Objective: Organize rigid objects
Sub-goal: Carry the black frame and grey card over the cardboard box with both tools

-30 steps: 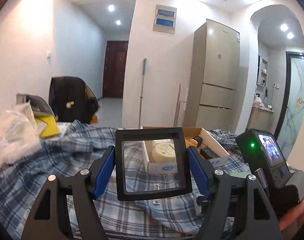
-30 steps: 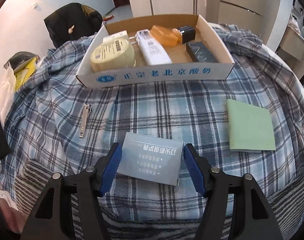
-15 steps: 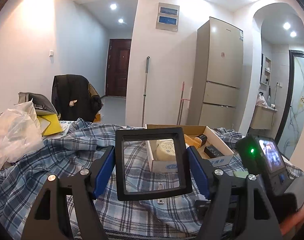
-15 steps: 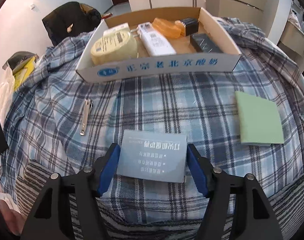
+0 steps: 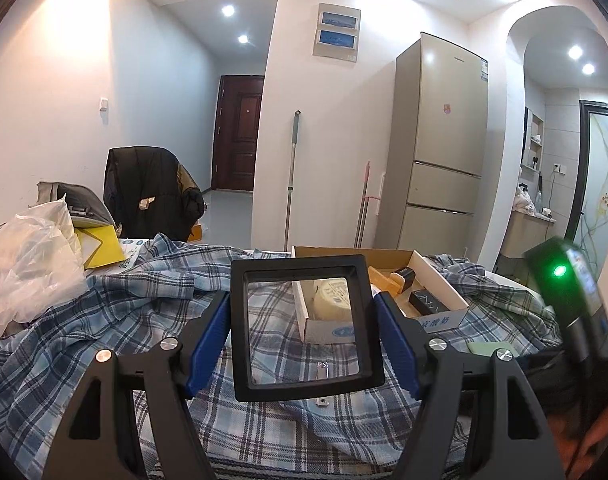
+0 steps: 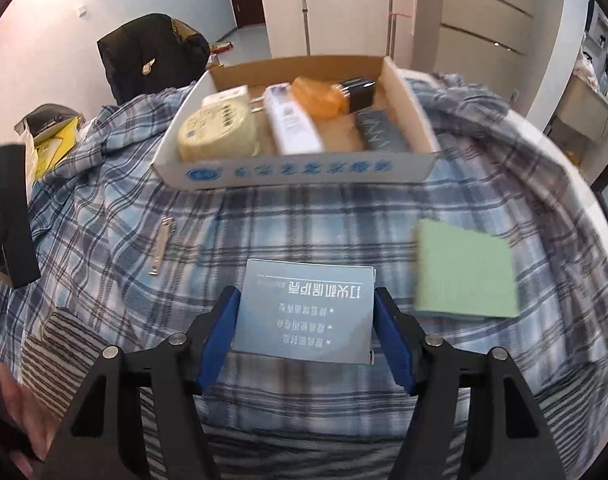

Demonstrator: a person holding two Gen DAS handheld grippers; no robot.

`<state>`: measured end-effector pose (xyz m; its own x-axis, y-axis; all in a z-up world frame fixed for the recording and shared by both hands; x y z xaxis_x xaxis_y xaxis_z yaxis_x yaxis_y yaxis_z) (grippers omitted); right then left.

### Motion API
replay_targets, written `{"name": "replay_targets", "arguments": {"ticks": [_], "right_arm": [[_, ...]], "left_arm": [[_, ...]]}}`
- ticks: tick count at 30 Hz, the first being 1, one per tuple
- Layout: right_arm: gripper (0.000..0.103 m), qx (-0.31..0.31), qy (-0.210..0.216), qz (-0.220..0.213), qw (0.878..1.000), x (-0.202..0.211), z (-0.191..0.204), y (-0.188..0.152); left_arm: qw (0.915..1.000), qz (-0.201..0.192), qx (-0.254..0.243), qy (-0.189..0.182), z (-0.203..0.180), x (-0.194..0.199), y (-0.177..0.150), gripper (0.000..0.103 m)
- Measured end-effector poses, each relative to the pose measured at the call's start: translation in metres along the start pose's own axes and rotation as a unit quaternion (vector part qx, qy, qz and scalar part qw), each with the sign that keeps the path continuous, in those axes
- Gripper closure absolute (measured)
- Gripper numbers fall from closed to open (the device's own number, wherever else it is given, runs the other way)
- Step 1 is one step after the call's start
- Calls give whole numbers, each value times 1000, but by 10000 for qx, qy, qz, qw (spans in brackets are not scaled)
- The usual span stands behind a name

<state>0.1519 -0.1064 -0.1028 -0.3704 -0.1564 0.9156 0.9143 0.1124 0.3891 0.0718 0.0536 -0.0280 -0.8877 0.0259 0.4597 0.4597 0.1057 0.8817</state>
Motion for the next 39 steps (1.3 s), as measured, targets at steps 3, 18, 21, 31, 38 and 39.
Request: {"name": "replay_targets", "arguments": {"ticks": [3, 18, 21, 31, 38, 39], "right_arm": [[38, -57, -55, -49, 10000, 9, -22, 4], [38, -758, -32, -819, 9937, 69, -77, 93], [38, -700, 228, -1032, 9919, 78, -62, 120], [38, 102, 226, -606, 9979, 8, -42, 157], [38, 341, 160, 0, 9993, -48, -33, 146], [38, 350, 175, 53, 9992, -52, -33, 146]], "left_arm": [[10000, 1, 32, -86, -1, 6, 1, 30], [9986, 295, 213, -391, -31, -28, 88, 30], [9973, 108, 430, -578, -48, -44, 121, 30], [9974, 482, 127, -529, -81, -112, 144, 30], [9959, 866, -28, -263, -74, -162, 112, 30], [9953, 926, 12, -287, -73, -167, 111, 30]]}}
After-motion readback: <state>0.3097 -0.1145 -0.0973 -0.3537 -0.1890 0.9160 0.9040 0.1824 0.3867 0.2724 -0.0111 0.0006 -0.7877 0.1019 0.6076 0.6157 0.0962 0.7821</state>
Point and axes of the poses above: each gripper's, at about its wrist camera, not at the fingertips, and x roughly against the way its jaws point, z to its left, y to its top, the point moved 4 cm from there along -x, roughly the way its jaws point, and after that the axes turned 8 degrees about z, right-handed, at the moved point
